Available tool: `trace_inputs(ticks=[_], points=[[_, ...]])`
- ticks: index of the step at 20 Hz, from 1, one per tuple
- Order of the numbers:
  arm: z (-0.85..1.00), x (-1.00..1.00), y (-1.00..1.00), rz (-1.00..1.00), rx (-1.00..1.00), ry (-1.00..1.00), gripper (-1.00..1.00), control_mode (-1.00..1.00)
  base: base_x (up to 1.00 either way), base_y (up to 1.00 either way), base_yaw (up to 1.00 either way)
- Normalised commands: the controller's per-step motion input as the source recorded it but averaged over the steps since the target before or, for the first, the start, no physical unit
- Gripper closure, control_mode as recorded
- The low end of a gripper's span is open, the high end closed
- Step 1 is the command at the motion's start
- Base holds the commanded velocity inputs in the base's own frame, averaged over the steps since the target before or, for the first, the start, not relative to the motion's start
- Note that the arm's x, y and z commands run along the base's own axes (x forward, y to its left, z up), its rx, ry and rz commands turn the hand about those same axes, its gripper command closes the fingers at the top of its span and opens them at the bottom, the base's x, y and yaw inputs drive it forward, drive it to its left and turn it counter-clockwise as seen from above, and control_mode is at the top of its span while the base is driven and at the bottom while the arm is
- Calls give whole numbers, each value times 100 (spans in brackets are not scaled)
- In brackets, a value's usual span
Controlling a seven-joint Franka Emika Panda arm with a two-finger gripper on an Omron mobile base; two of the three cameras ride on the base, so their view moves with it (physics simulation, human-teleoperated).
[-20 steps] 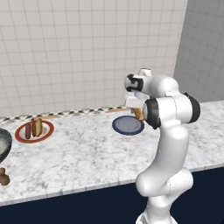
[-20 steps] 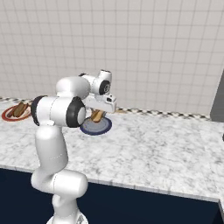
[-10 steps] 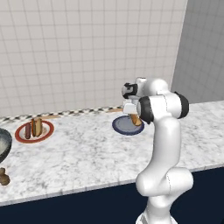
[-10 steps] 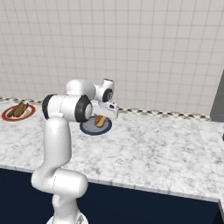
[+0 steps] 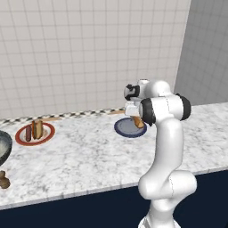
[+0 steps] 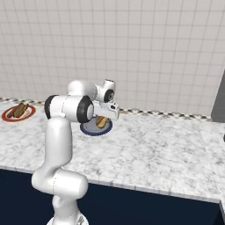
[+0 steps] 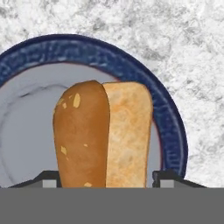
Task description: Place one bun and one sausage from the bowl on each plate.
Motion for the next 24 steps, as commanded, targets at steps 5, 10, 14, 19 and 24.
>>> trace_inputs(ticks=[5,10,14,19,24], points=[[2,0,0,0,0,0,-100,-100,0,0,0],[23,-18,0,0,0,0,-100,-100,0,0,0],[52,-79,0,-1,0,0,-100,-100,0,0,0],[51,-100,0,0,0,0,-100,-100,0,0,0],[43,-100,0,0,0,0,-100,-100,0,0,0]])
